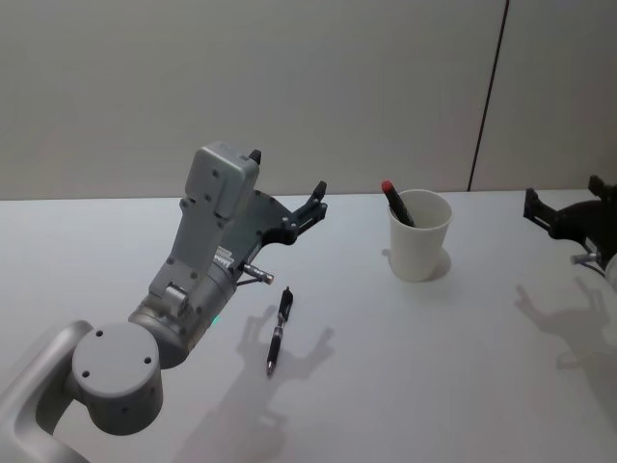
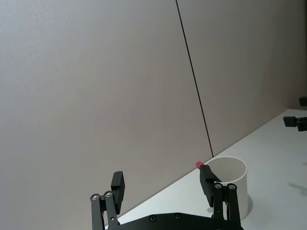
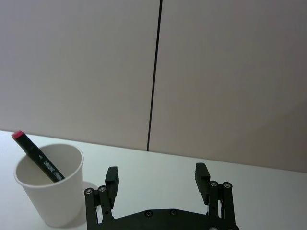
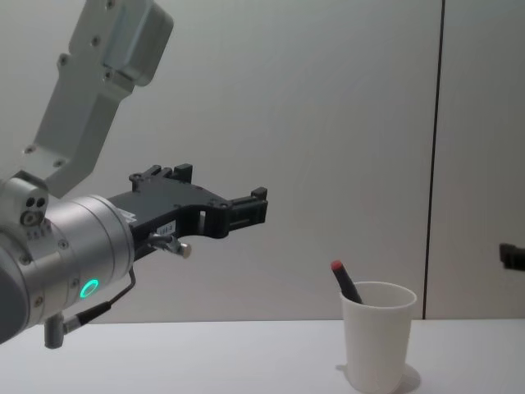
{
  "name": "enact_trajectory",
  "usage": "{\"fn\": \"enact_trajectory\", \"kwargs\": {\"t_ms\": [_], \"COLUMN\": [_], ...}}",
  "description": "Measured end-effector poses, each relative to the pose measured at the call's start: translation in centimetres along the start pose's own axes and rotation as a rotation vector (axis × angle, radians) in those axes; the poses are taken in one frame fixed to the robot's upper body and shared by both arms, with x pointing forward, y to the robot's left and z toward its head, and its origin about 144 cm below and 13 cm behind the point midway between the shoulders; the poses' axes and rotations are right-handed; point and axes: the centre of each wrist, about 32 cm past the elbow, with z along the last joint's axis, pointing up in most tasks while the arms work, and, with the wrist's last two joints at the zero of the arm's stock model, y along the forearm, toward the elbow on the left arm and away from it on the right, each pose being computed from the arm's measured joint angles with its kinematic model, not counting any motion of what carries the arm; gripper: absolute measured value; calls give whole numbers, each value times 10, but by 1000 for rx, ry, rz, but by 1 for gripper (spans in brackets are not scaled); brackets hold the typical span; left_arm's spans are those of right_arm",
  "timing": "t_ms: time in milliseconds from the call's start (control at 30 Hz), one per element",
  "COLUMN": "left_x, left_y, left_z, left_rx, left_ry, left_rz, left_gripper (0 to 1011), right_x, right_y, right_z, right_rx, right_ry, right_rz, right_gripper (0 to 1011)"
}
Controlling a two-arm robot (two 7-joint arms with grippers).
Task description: Place the pen into the pen holder.
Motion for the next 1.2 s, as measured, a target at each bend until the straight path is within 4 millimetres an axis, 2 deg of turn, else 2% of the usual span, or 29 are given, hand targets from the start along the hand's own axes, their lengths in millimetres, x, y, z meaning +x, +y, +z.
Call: {"fn": "enact_trajectory", "kwargs": {"t_ms": [567,1200], "left_x": [0,-1], "left_y": [0,0], "left_z": [0,0], "left_rx": [0,11], "left_ry": [0,-1], "left_rz": [0,0], "left_gripper": [1000,1000], "right_x": [17,22], "right_y": [-22,-31], "right_z": [-7,-10], "right_rx": [-72,-85], "right_ry": [-28,-28], "right_rz": [-11,-8], "right_gripper": [1001,1001]}}
